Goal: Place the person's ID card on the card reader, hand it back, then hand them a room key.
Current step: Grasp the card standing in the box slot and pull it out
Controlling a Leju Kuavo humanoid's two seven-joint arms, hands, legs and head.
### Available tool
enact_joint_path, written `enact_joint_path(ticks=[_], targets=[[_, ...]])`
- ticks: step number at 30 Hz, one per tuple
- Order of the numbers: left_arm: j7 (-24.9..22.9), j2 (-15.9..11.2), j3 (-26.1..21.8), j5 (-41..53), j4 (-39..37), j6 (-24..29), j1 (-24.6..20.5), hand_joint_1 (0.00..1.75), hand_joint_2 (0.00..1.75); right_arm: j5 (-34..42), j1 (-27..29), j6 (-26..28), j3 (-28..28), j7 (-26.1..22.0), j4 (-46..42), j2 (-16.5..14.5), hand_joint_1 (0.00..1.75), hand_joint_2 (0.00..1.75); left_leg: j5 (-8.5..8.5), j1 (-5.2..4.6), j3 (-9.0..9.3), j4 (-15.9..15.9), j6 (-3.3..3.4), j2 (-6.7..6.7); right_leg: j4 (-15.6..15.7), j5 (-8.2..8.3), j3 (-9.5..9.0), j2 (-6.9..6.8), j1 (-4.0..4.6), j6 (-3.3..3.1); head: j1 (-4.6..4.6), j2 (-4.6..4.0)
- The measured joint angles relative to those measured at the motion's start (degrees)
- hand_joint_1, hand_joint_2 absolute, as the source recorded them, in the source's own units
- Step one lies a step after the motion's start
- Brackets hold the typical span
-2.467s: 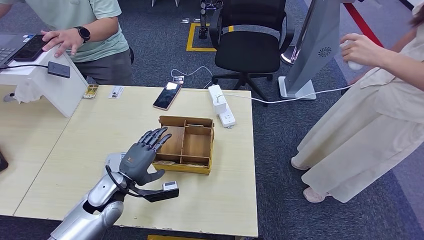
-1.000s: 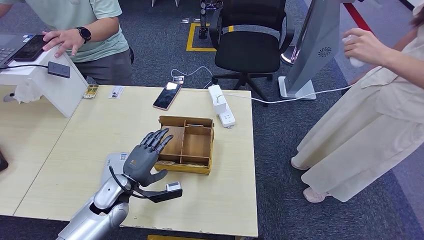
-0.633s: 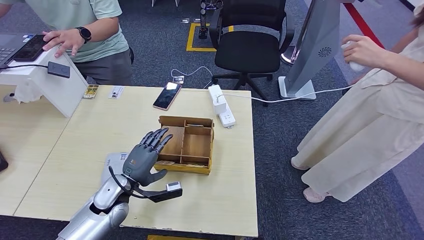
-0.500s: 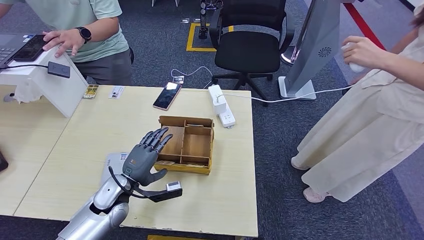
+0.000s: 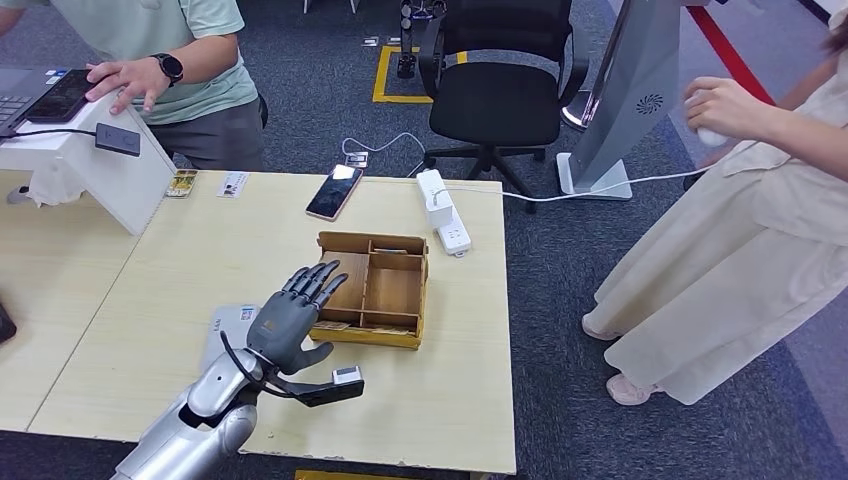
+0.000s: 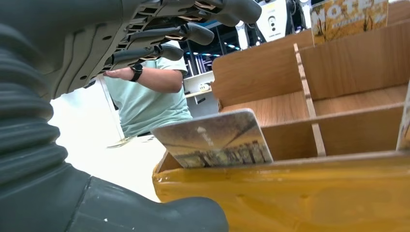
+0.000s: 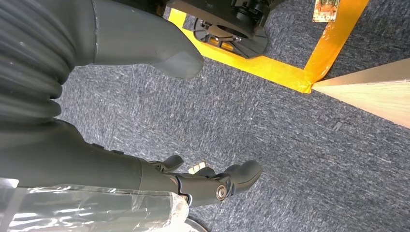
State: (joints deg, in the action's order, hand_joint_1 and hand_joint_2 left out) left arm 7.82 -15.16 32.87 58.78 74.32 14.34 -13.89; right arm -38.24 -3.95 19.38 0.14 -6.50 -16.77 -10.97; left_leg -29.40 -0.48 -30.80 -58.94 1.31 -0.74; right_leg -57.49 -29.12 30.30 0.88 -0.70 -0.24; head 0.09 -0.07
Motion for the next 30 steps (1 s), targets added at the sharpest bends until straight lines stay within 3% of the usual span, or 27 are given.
enact_joint_path(ticks=[5,9,12,13,16,17,30], targets=[[0.03,0.0,0.09,0.14,-0.6,-0.72,-0.18,0.09,1.75,0.1,-0.04,-0.02,-0.13,-0.02,-0.02,0.0,0.0,1.75,0.0,0.0,0.0,0.0,0.0,0.0,0.0,0.0,0.0,0.0,0.0,0.0,0.01,0.01],[0.02,0.01,0.16,0.26,-0.98,-0.76,-0.3,0.55,1.75,0.18,-0.05,-0.02,-0.15,-0.03,-0.02,0.0,0.0,1.75,0.0,0.0,0.0,0.0,0.0,0.0,0.0,0.0,0.0,0.0,0.0,0.0,0.01,0.01],[-0.01,0.01,0.31,0.38,-1.19,-0.41,-0.4,0.63,1.75,0.43,-0.08,-0.02,-0.17,-0.06,-0.02,0.0,0.0,1.75,0.0,0.0,0.0,0.0,0.0,0.0,0.0,0.0,0.0,0.0,0.0,0.0,0.01,0.01],[-0.02,0.01,0.33,0.35,-1.22,-0.26,-0.42,0.74,1.75,0.52,-0.09,-0.02,-0.17,-0.06,-0.02,0.0,0.0,1.75,0.0,0.0,0.0,0.0,0.0,0.0,0.0,0.0,0.0,0.0,0.0,0.0,0.01,0.01],[-0.04,-0.02,0.33,0.27,-1.23,-0.01,-0.56,1.54,1.75,0.6,-0.09,0.0,-0.18,-0.06,-0.02,0.0,0.0,1.75,0.0,0.0,0.0,0.0,0.0,0.0,0.0,0.0,0.0,0.0,0.0,0.0,0.0,0.01],[-0.04,-0.03,0.33,0.26,-1.23,0.09,-0.59,1.71,1.75,0.63,-0.09,0.01,-0.18,-0.07,-0.02,0.0,0.0,1.75,0.0,0.0,0.0,0.0,0.0,0.0,0.0,0.0,0.0,0.0,0.0,0.0,0.0,0.01],[1.44,-0.05,0.19,0.82,0.59,9.11,-0.13,1.73,1.75,1.93,-0.07,0.84,-0.29,-0.48,-0.02,0.09,0.0,1.75,0.0,0.0,-0.01,0.0,0.0,-0.01,0.0,0.0,-0.01,-0.01,0.0,0.0,0.01,0.01]])
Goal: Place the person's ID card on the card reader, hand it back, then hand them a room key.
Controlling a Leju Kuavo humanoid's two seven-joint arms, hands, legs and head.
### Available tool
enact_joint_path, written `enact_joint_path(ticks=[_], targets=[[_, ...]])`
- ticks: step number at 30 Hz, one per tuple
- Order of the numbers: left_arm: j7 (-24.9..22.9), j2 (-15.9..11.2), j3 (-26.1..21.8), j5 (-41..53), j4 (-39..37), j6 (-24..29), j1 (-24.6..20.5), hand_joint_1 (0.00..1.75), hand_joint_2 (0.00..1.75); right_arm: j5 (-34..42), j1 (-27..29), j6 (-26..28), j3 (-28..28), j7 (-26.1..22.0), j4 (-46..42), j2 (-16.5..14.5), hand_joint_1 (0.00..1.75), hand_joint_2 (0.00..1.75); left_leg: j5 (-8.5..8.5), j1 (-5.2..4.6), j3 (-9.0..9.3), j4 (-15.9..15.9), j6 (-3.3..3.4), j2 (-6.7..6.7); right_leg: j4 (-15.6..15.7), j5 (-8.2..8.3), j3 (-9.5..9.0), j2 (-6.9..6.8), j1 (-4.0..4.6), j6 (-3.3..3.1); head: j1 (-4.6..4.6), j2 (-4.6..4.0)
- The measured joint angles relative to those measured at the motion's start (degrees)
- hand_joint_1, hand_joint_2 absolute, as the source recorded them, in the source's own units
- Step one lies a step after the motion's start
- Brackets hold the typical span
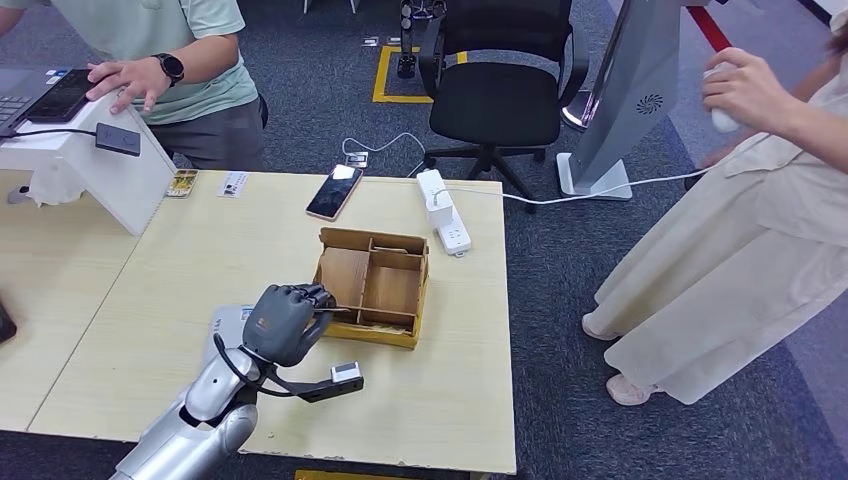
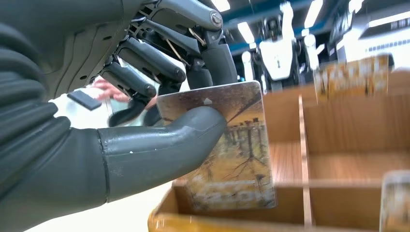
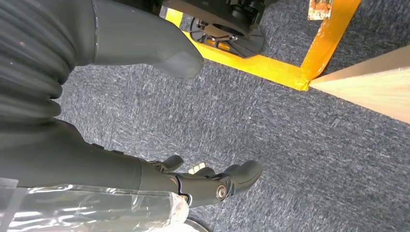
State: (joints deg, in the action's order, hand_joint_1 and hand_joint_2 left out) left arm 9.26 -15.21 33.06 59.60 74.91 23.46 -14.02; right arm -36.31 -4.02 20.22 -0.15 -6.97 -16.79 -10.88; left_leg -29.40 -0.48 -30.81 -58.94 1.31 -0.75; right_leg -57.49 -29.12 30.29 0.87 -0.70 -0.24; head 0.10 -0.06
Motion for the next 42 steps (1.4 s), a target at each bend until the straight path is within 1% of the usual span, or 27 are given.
enact_joint_path(ticks=[7,10,14,22,27,34,42], targets=[[0.57,-0.01,-0.22,0.14,0.96,1.73,0.23,1.63,1.75,0.28,0.0,0.2,0.0,-0.07,0.0,0.07,0.0,1.75,0.0,0.0,0.0,0.0,0.0,0.0,0.0,0.0,0.0,0.0,0.0,0.0,0.0,-0.01],[0.58,0.01,-0.23,0.15,0.99,2.03,0.23,1.64,1.75,0.49,0.01,0.25,0.0,-0.04,0.0,0.09,0.0,1.75,0.0,0.0,0.0,0.0,-0.01,0.0,0.0,0.0,0.0,0.0,0.0,0.0,-0.01,-0.01],[0.58,0.04,-0.23,0.2,1.0,2.09,0.23,1.74,1.75,0.66,0.01,0.28,0.0,0.02,0.0,0.12,0.0,1.75,0.0,0.0,0.0,0.0,-0.01,0.0,0.0,0.0,0.0,0.0,0.0,0.0,-0.01,0.0],[0.44,0.07,-0.47,0.37,1.04,2.79,-0.17,1.75,1.75,0.66,0.08,0.54,-0.03,0.46,0.01,0.17,0.0,1.75,0.0,0.0,0.01,0.0,-0.01,0.0,0.0,0.0,0.0,0.0,0.0,0.0,-0.01,0.0],[-0.45,0.2,-2.29,-0.99,1.42,3.65,-2.23,1.75,1.75,0.61,0.17,0.57,-0.32,0.46,0.04,0.41,0.0,1.75,0.01,0.0,0.02,0.0,-0.01,0.0,0.0,0.01,0.0,0.0,0.0,0.0,0.0,-0.01],[-1.64,1.13,-5.9,-1.95,1.41,5.13,-6.11,1.75,1.75,0.46,0.74,0.71,-1.08,0.46,0.14,0.76,0.0,1.75,0.02,0.01,0.02,0.0,-0.02,0.0,-0.01,0.04,0.0,0.01,0.01,0.0,0.0,0.0],[-1.93,1.82,-7.39,-2.22,1.4,5.31,-7.19,1.75,1.75,0.45,1.05,0.81,-1.35,0.47,0.17,0.92,0.0,1.75,0.02,0.0,0.02,0.0,-0.02,0.01,-0.01,0.04,0.02,0.02,0.01,0.0,-0.01,0.0]])
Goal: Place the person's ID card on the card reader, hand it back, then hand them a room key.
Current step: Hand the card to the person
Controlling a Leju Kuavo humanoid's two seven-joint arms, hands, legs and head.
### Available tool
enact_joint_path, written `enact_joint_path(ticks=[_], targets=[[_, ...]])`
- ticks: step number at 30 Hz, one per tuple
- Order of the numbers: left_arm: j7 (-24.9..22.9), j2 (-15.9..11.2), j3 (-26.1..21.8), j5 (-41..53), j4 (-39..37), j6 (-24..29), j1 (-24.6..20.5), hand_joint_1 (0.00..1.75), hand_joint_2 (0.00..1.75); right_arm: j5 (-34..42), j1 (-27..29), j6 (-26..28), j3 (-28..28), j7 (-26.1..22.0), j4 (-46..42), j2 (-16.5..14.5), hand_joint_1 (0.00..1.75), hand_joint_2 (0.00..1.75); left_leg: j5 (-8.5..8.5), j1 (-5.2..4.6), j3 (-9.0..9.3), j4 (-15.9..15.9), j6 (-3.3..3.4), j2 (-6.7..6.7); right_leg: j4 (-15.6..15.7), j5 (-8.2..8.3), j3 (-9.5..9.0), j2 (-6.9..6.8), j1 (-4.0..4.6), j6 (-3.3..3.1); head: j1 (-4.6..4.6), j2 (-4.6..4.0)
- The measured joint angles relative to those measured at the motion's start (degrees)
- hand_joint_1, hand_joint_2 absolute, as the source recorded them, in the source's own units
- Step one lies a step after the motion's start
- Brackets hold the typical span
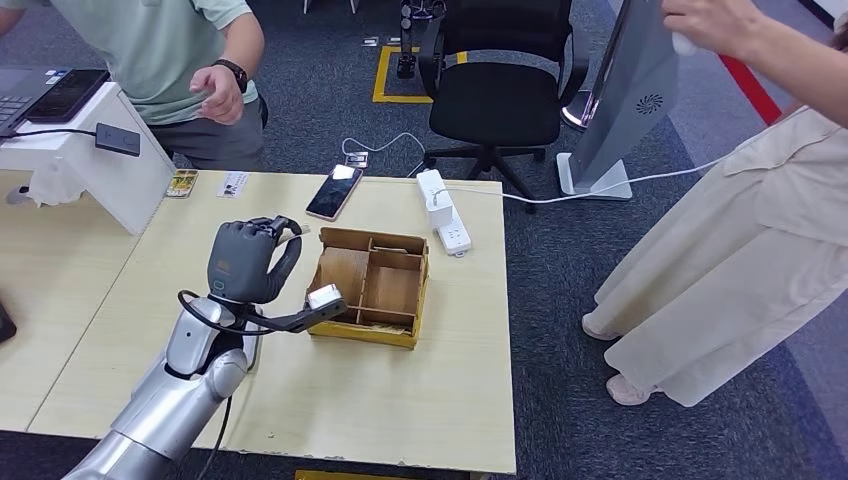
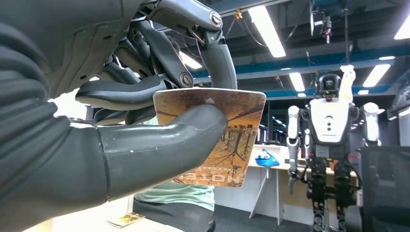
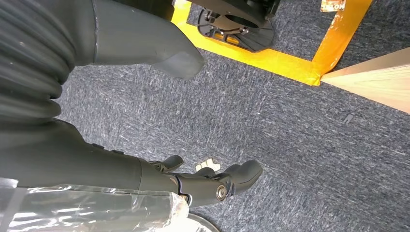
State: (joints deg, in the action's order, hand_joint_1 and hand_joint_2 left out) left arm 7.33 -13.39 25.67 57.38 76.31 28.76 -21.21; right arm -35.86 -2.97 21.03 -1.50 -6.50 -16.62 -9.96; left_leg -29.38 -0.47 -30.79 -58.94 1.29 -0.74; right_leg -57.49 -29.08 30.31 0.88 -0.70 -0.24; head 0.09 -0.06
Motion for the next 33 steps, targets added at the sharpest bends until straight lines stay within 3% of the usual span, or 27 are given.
enact_joint_path(ticks=[6,17,33], targets=[[-0.73,1.05,-1.62,-3.72,-0.17,-0.78,-2.25,1.75,1.75,0.09,0.42,-0.01,-0.05,0.16,0.18,0.03,0.0,1.75,0.02,0.0,0.0,0.0,-0.02,0.0,0.0,0.01,0.0,0.0,0.0,0.0,0.02,0.0],[0.22,5.31,-4.46,-11.18,-4.73,-0.81,-8.54,1.75,1.75,1.15,0.89,-0.72,-0.07,0.52,0.67,0.04,0.0,1.75,0.02,0.0,-0.01,-0.01,-0.03,-0.01,0.0,0.02,0.0,0.0,0.0,0.0,0.01,-0.01],[-0.6,8.59,-4.85,-18.16,-9.63,-1.3,-12.45,1.75,1.75,1.61,0.97,-0.86,-0.11,1.19,0.97,0.07,0.0,1.75,0.03,0.0,-0.01,-0.01,-0.03,0.0,0.0,0.03,0.0,0.0,0.0,-0.01,0.01,0.0]])
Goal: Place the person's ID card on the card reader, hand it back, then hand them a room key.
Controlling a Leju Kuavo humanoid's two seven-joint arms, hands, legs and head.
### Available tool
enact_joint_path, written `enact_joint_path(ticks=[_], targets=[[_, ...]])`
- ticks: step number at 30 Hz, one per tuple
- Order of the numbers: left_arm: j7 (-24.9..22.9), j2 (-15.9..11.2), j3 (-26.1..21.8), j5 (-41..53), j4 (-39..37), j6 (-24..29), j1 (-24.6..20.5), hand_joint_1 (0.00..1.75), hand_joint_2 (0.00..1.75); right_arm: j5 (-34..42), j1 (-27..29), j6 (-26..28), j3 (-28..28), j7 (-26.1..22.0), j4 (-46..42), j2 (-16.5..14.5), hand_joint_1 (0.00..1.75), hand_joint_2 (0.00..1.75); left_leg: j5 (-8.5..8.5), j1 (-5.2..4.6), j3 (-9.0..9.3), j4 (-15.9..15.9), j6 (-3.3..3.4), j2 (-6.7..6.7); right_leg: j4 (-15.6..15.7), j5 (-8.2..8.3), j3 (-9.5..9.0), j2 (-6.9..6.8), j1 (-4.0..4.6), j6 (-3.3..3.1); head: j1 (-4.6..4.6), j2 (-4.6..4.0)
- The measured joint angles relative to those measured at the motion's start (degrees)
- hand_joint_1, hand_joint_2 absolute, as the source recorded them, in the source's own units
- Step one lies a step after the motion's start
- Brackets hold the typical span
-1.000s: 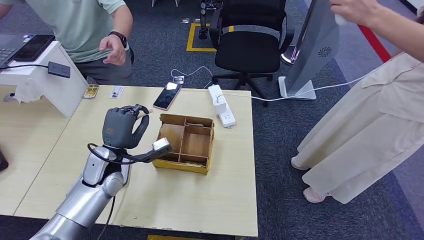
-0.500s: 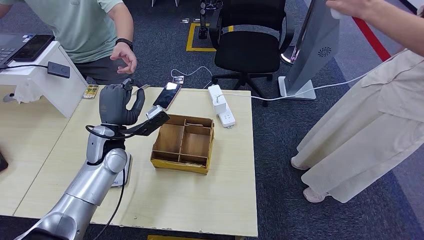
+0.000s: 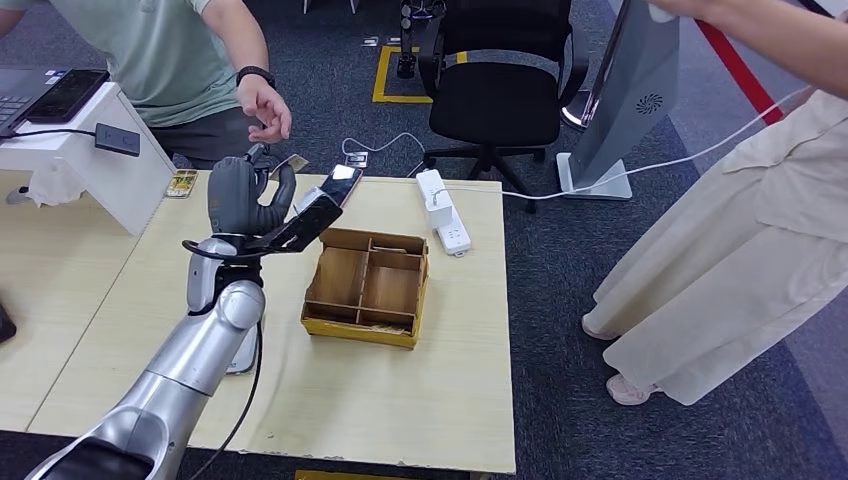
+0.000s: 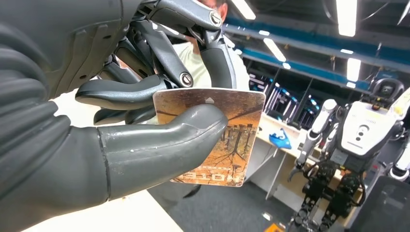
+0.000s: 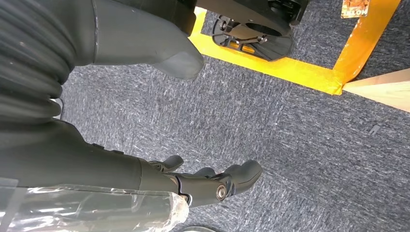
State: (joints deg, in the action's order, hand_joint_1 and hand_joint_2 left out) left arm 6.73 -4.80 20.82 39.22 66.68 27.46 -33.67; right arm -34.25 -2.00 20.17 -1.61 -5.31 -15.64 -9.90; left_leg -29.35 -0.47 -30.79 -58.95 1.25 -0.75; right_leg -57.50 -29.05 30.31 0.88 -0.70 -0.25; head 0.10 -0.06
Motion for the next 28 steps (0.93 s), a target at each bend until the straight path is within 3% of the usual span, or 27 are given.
enact_joint_path(ticks=[13,21,28], targets=[[0.14,2.29,-0.01,-1.53,-3.34,1.68,-2.32,1.75,1.75,0.02,-0.05,-0.04,-0.72,0.0,0.27,0.31,0.0,1.75,0.0,0.0,0.0,0.0,0.0,0.0,0.0,0.0,0.0,0.0,0.0,0.0,-0.01,0.0],[0.77,2.86,-0.38,2.3,-5.55,8.21,-3.61,1.75,1.75,0.3,-0.09,-0.18,-0.98,0.0,0.39,0.46,0.0,1.75,0.0,0.0,-0.01,0.0,0.0,0.0,0.0,0.0,0.0,0.0,0.0,0.0,0.0,-0.01],[0.68,2.81,-1.37,3.37,-7.81,8.72,-4.17,1.75,1.75,0.72,-0.06,-0.1,-1.0,0.0,0.58,0.54,0.0,1.75,0.0,0.0,-0.01,0.0,0.0,0.0,0.0,0.01,0.0,0.0,0.0,0.0,-0.01,0.0]])
